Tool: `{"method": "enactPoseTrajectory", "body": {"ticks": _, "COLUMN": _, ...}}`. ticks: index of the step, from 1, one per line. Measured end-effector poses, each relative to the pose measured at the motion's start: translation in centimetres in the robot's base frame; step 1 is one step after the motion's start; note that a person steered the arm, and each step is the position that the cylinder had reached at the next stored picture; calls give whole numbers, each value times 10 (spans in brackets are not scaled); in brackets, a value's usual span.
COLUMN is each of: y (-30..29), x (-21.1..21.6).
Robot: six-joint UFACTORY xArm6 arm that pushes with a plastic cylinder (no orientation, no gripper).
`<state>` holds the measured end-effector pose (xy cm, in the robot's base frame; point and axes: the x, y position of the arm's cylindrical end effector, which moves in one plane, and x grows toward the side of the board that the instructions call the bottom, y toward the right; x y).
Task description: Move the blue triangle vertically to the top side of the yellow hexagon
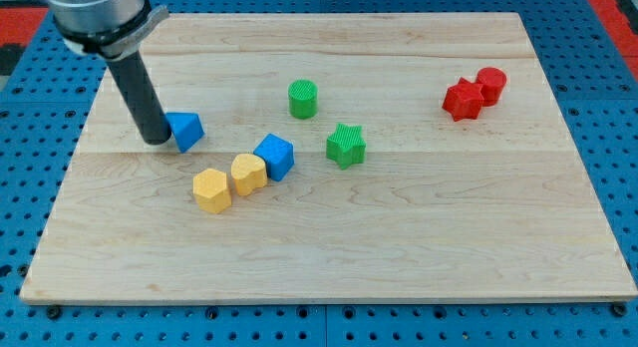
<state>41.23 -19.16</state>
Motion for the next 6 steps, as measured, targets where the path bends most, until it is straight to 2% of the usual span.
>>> {"method": "enactPoseTrajectory", "body": {"ticks": 1, "y": 30, "x": -10}}
{"method": "enactPoseTrajectory", "body": {"ticks": 2, "y": 15, "x": 9}}
{"method": "enactPoseTrajectory", "body": {"ticks": 4, "y": 47, "x": 12}}
{"method": "enactPoseTrajectory", "body": {"ticks": 5, "y": 45, "x": -1}}
{"method": "enactPoseTrajectory", "body": {"ticks": 6, "y": 21, "x": 25}}
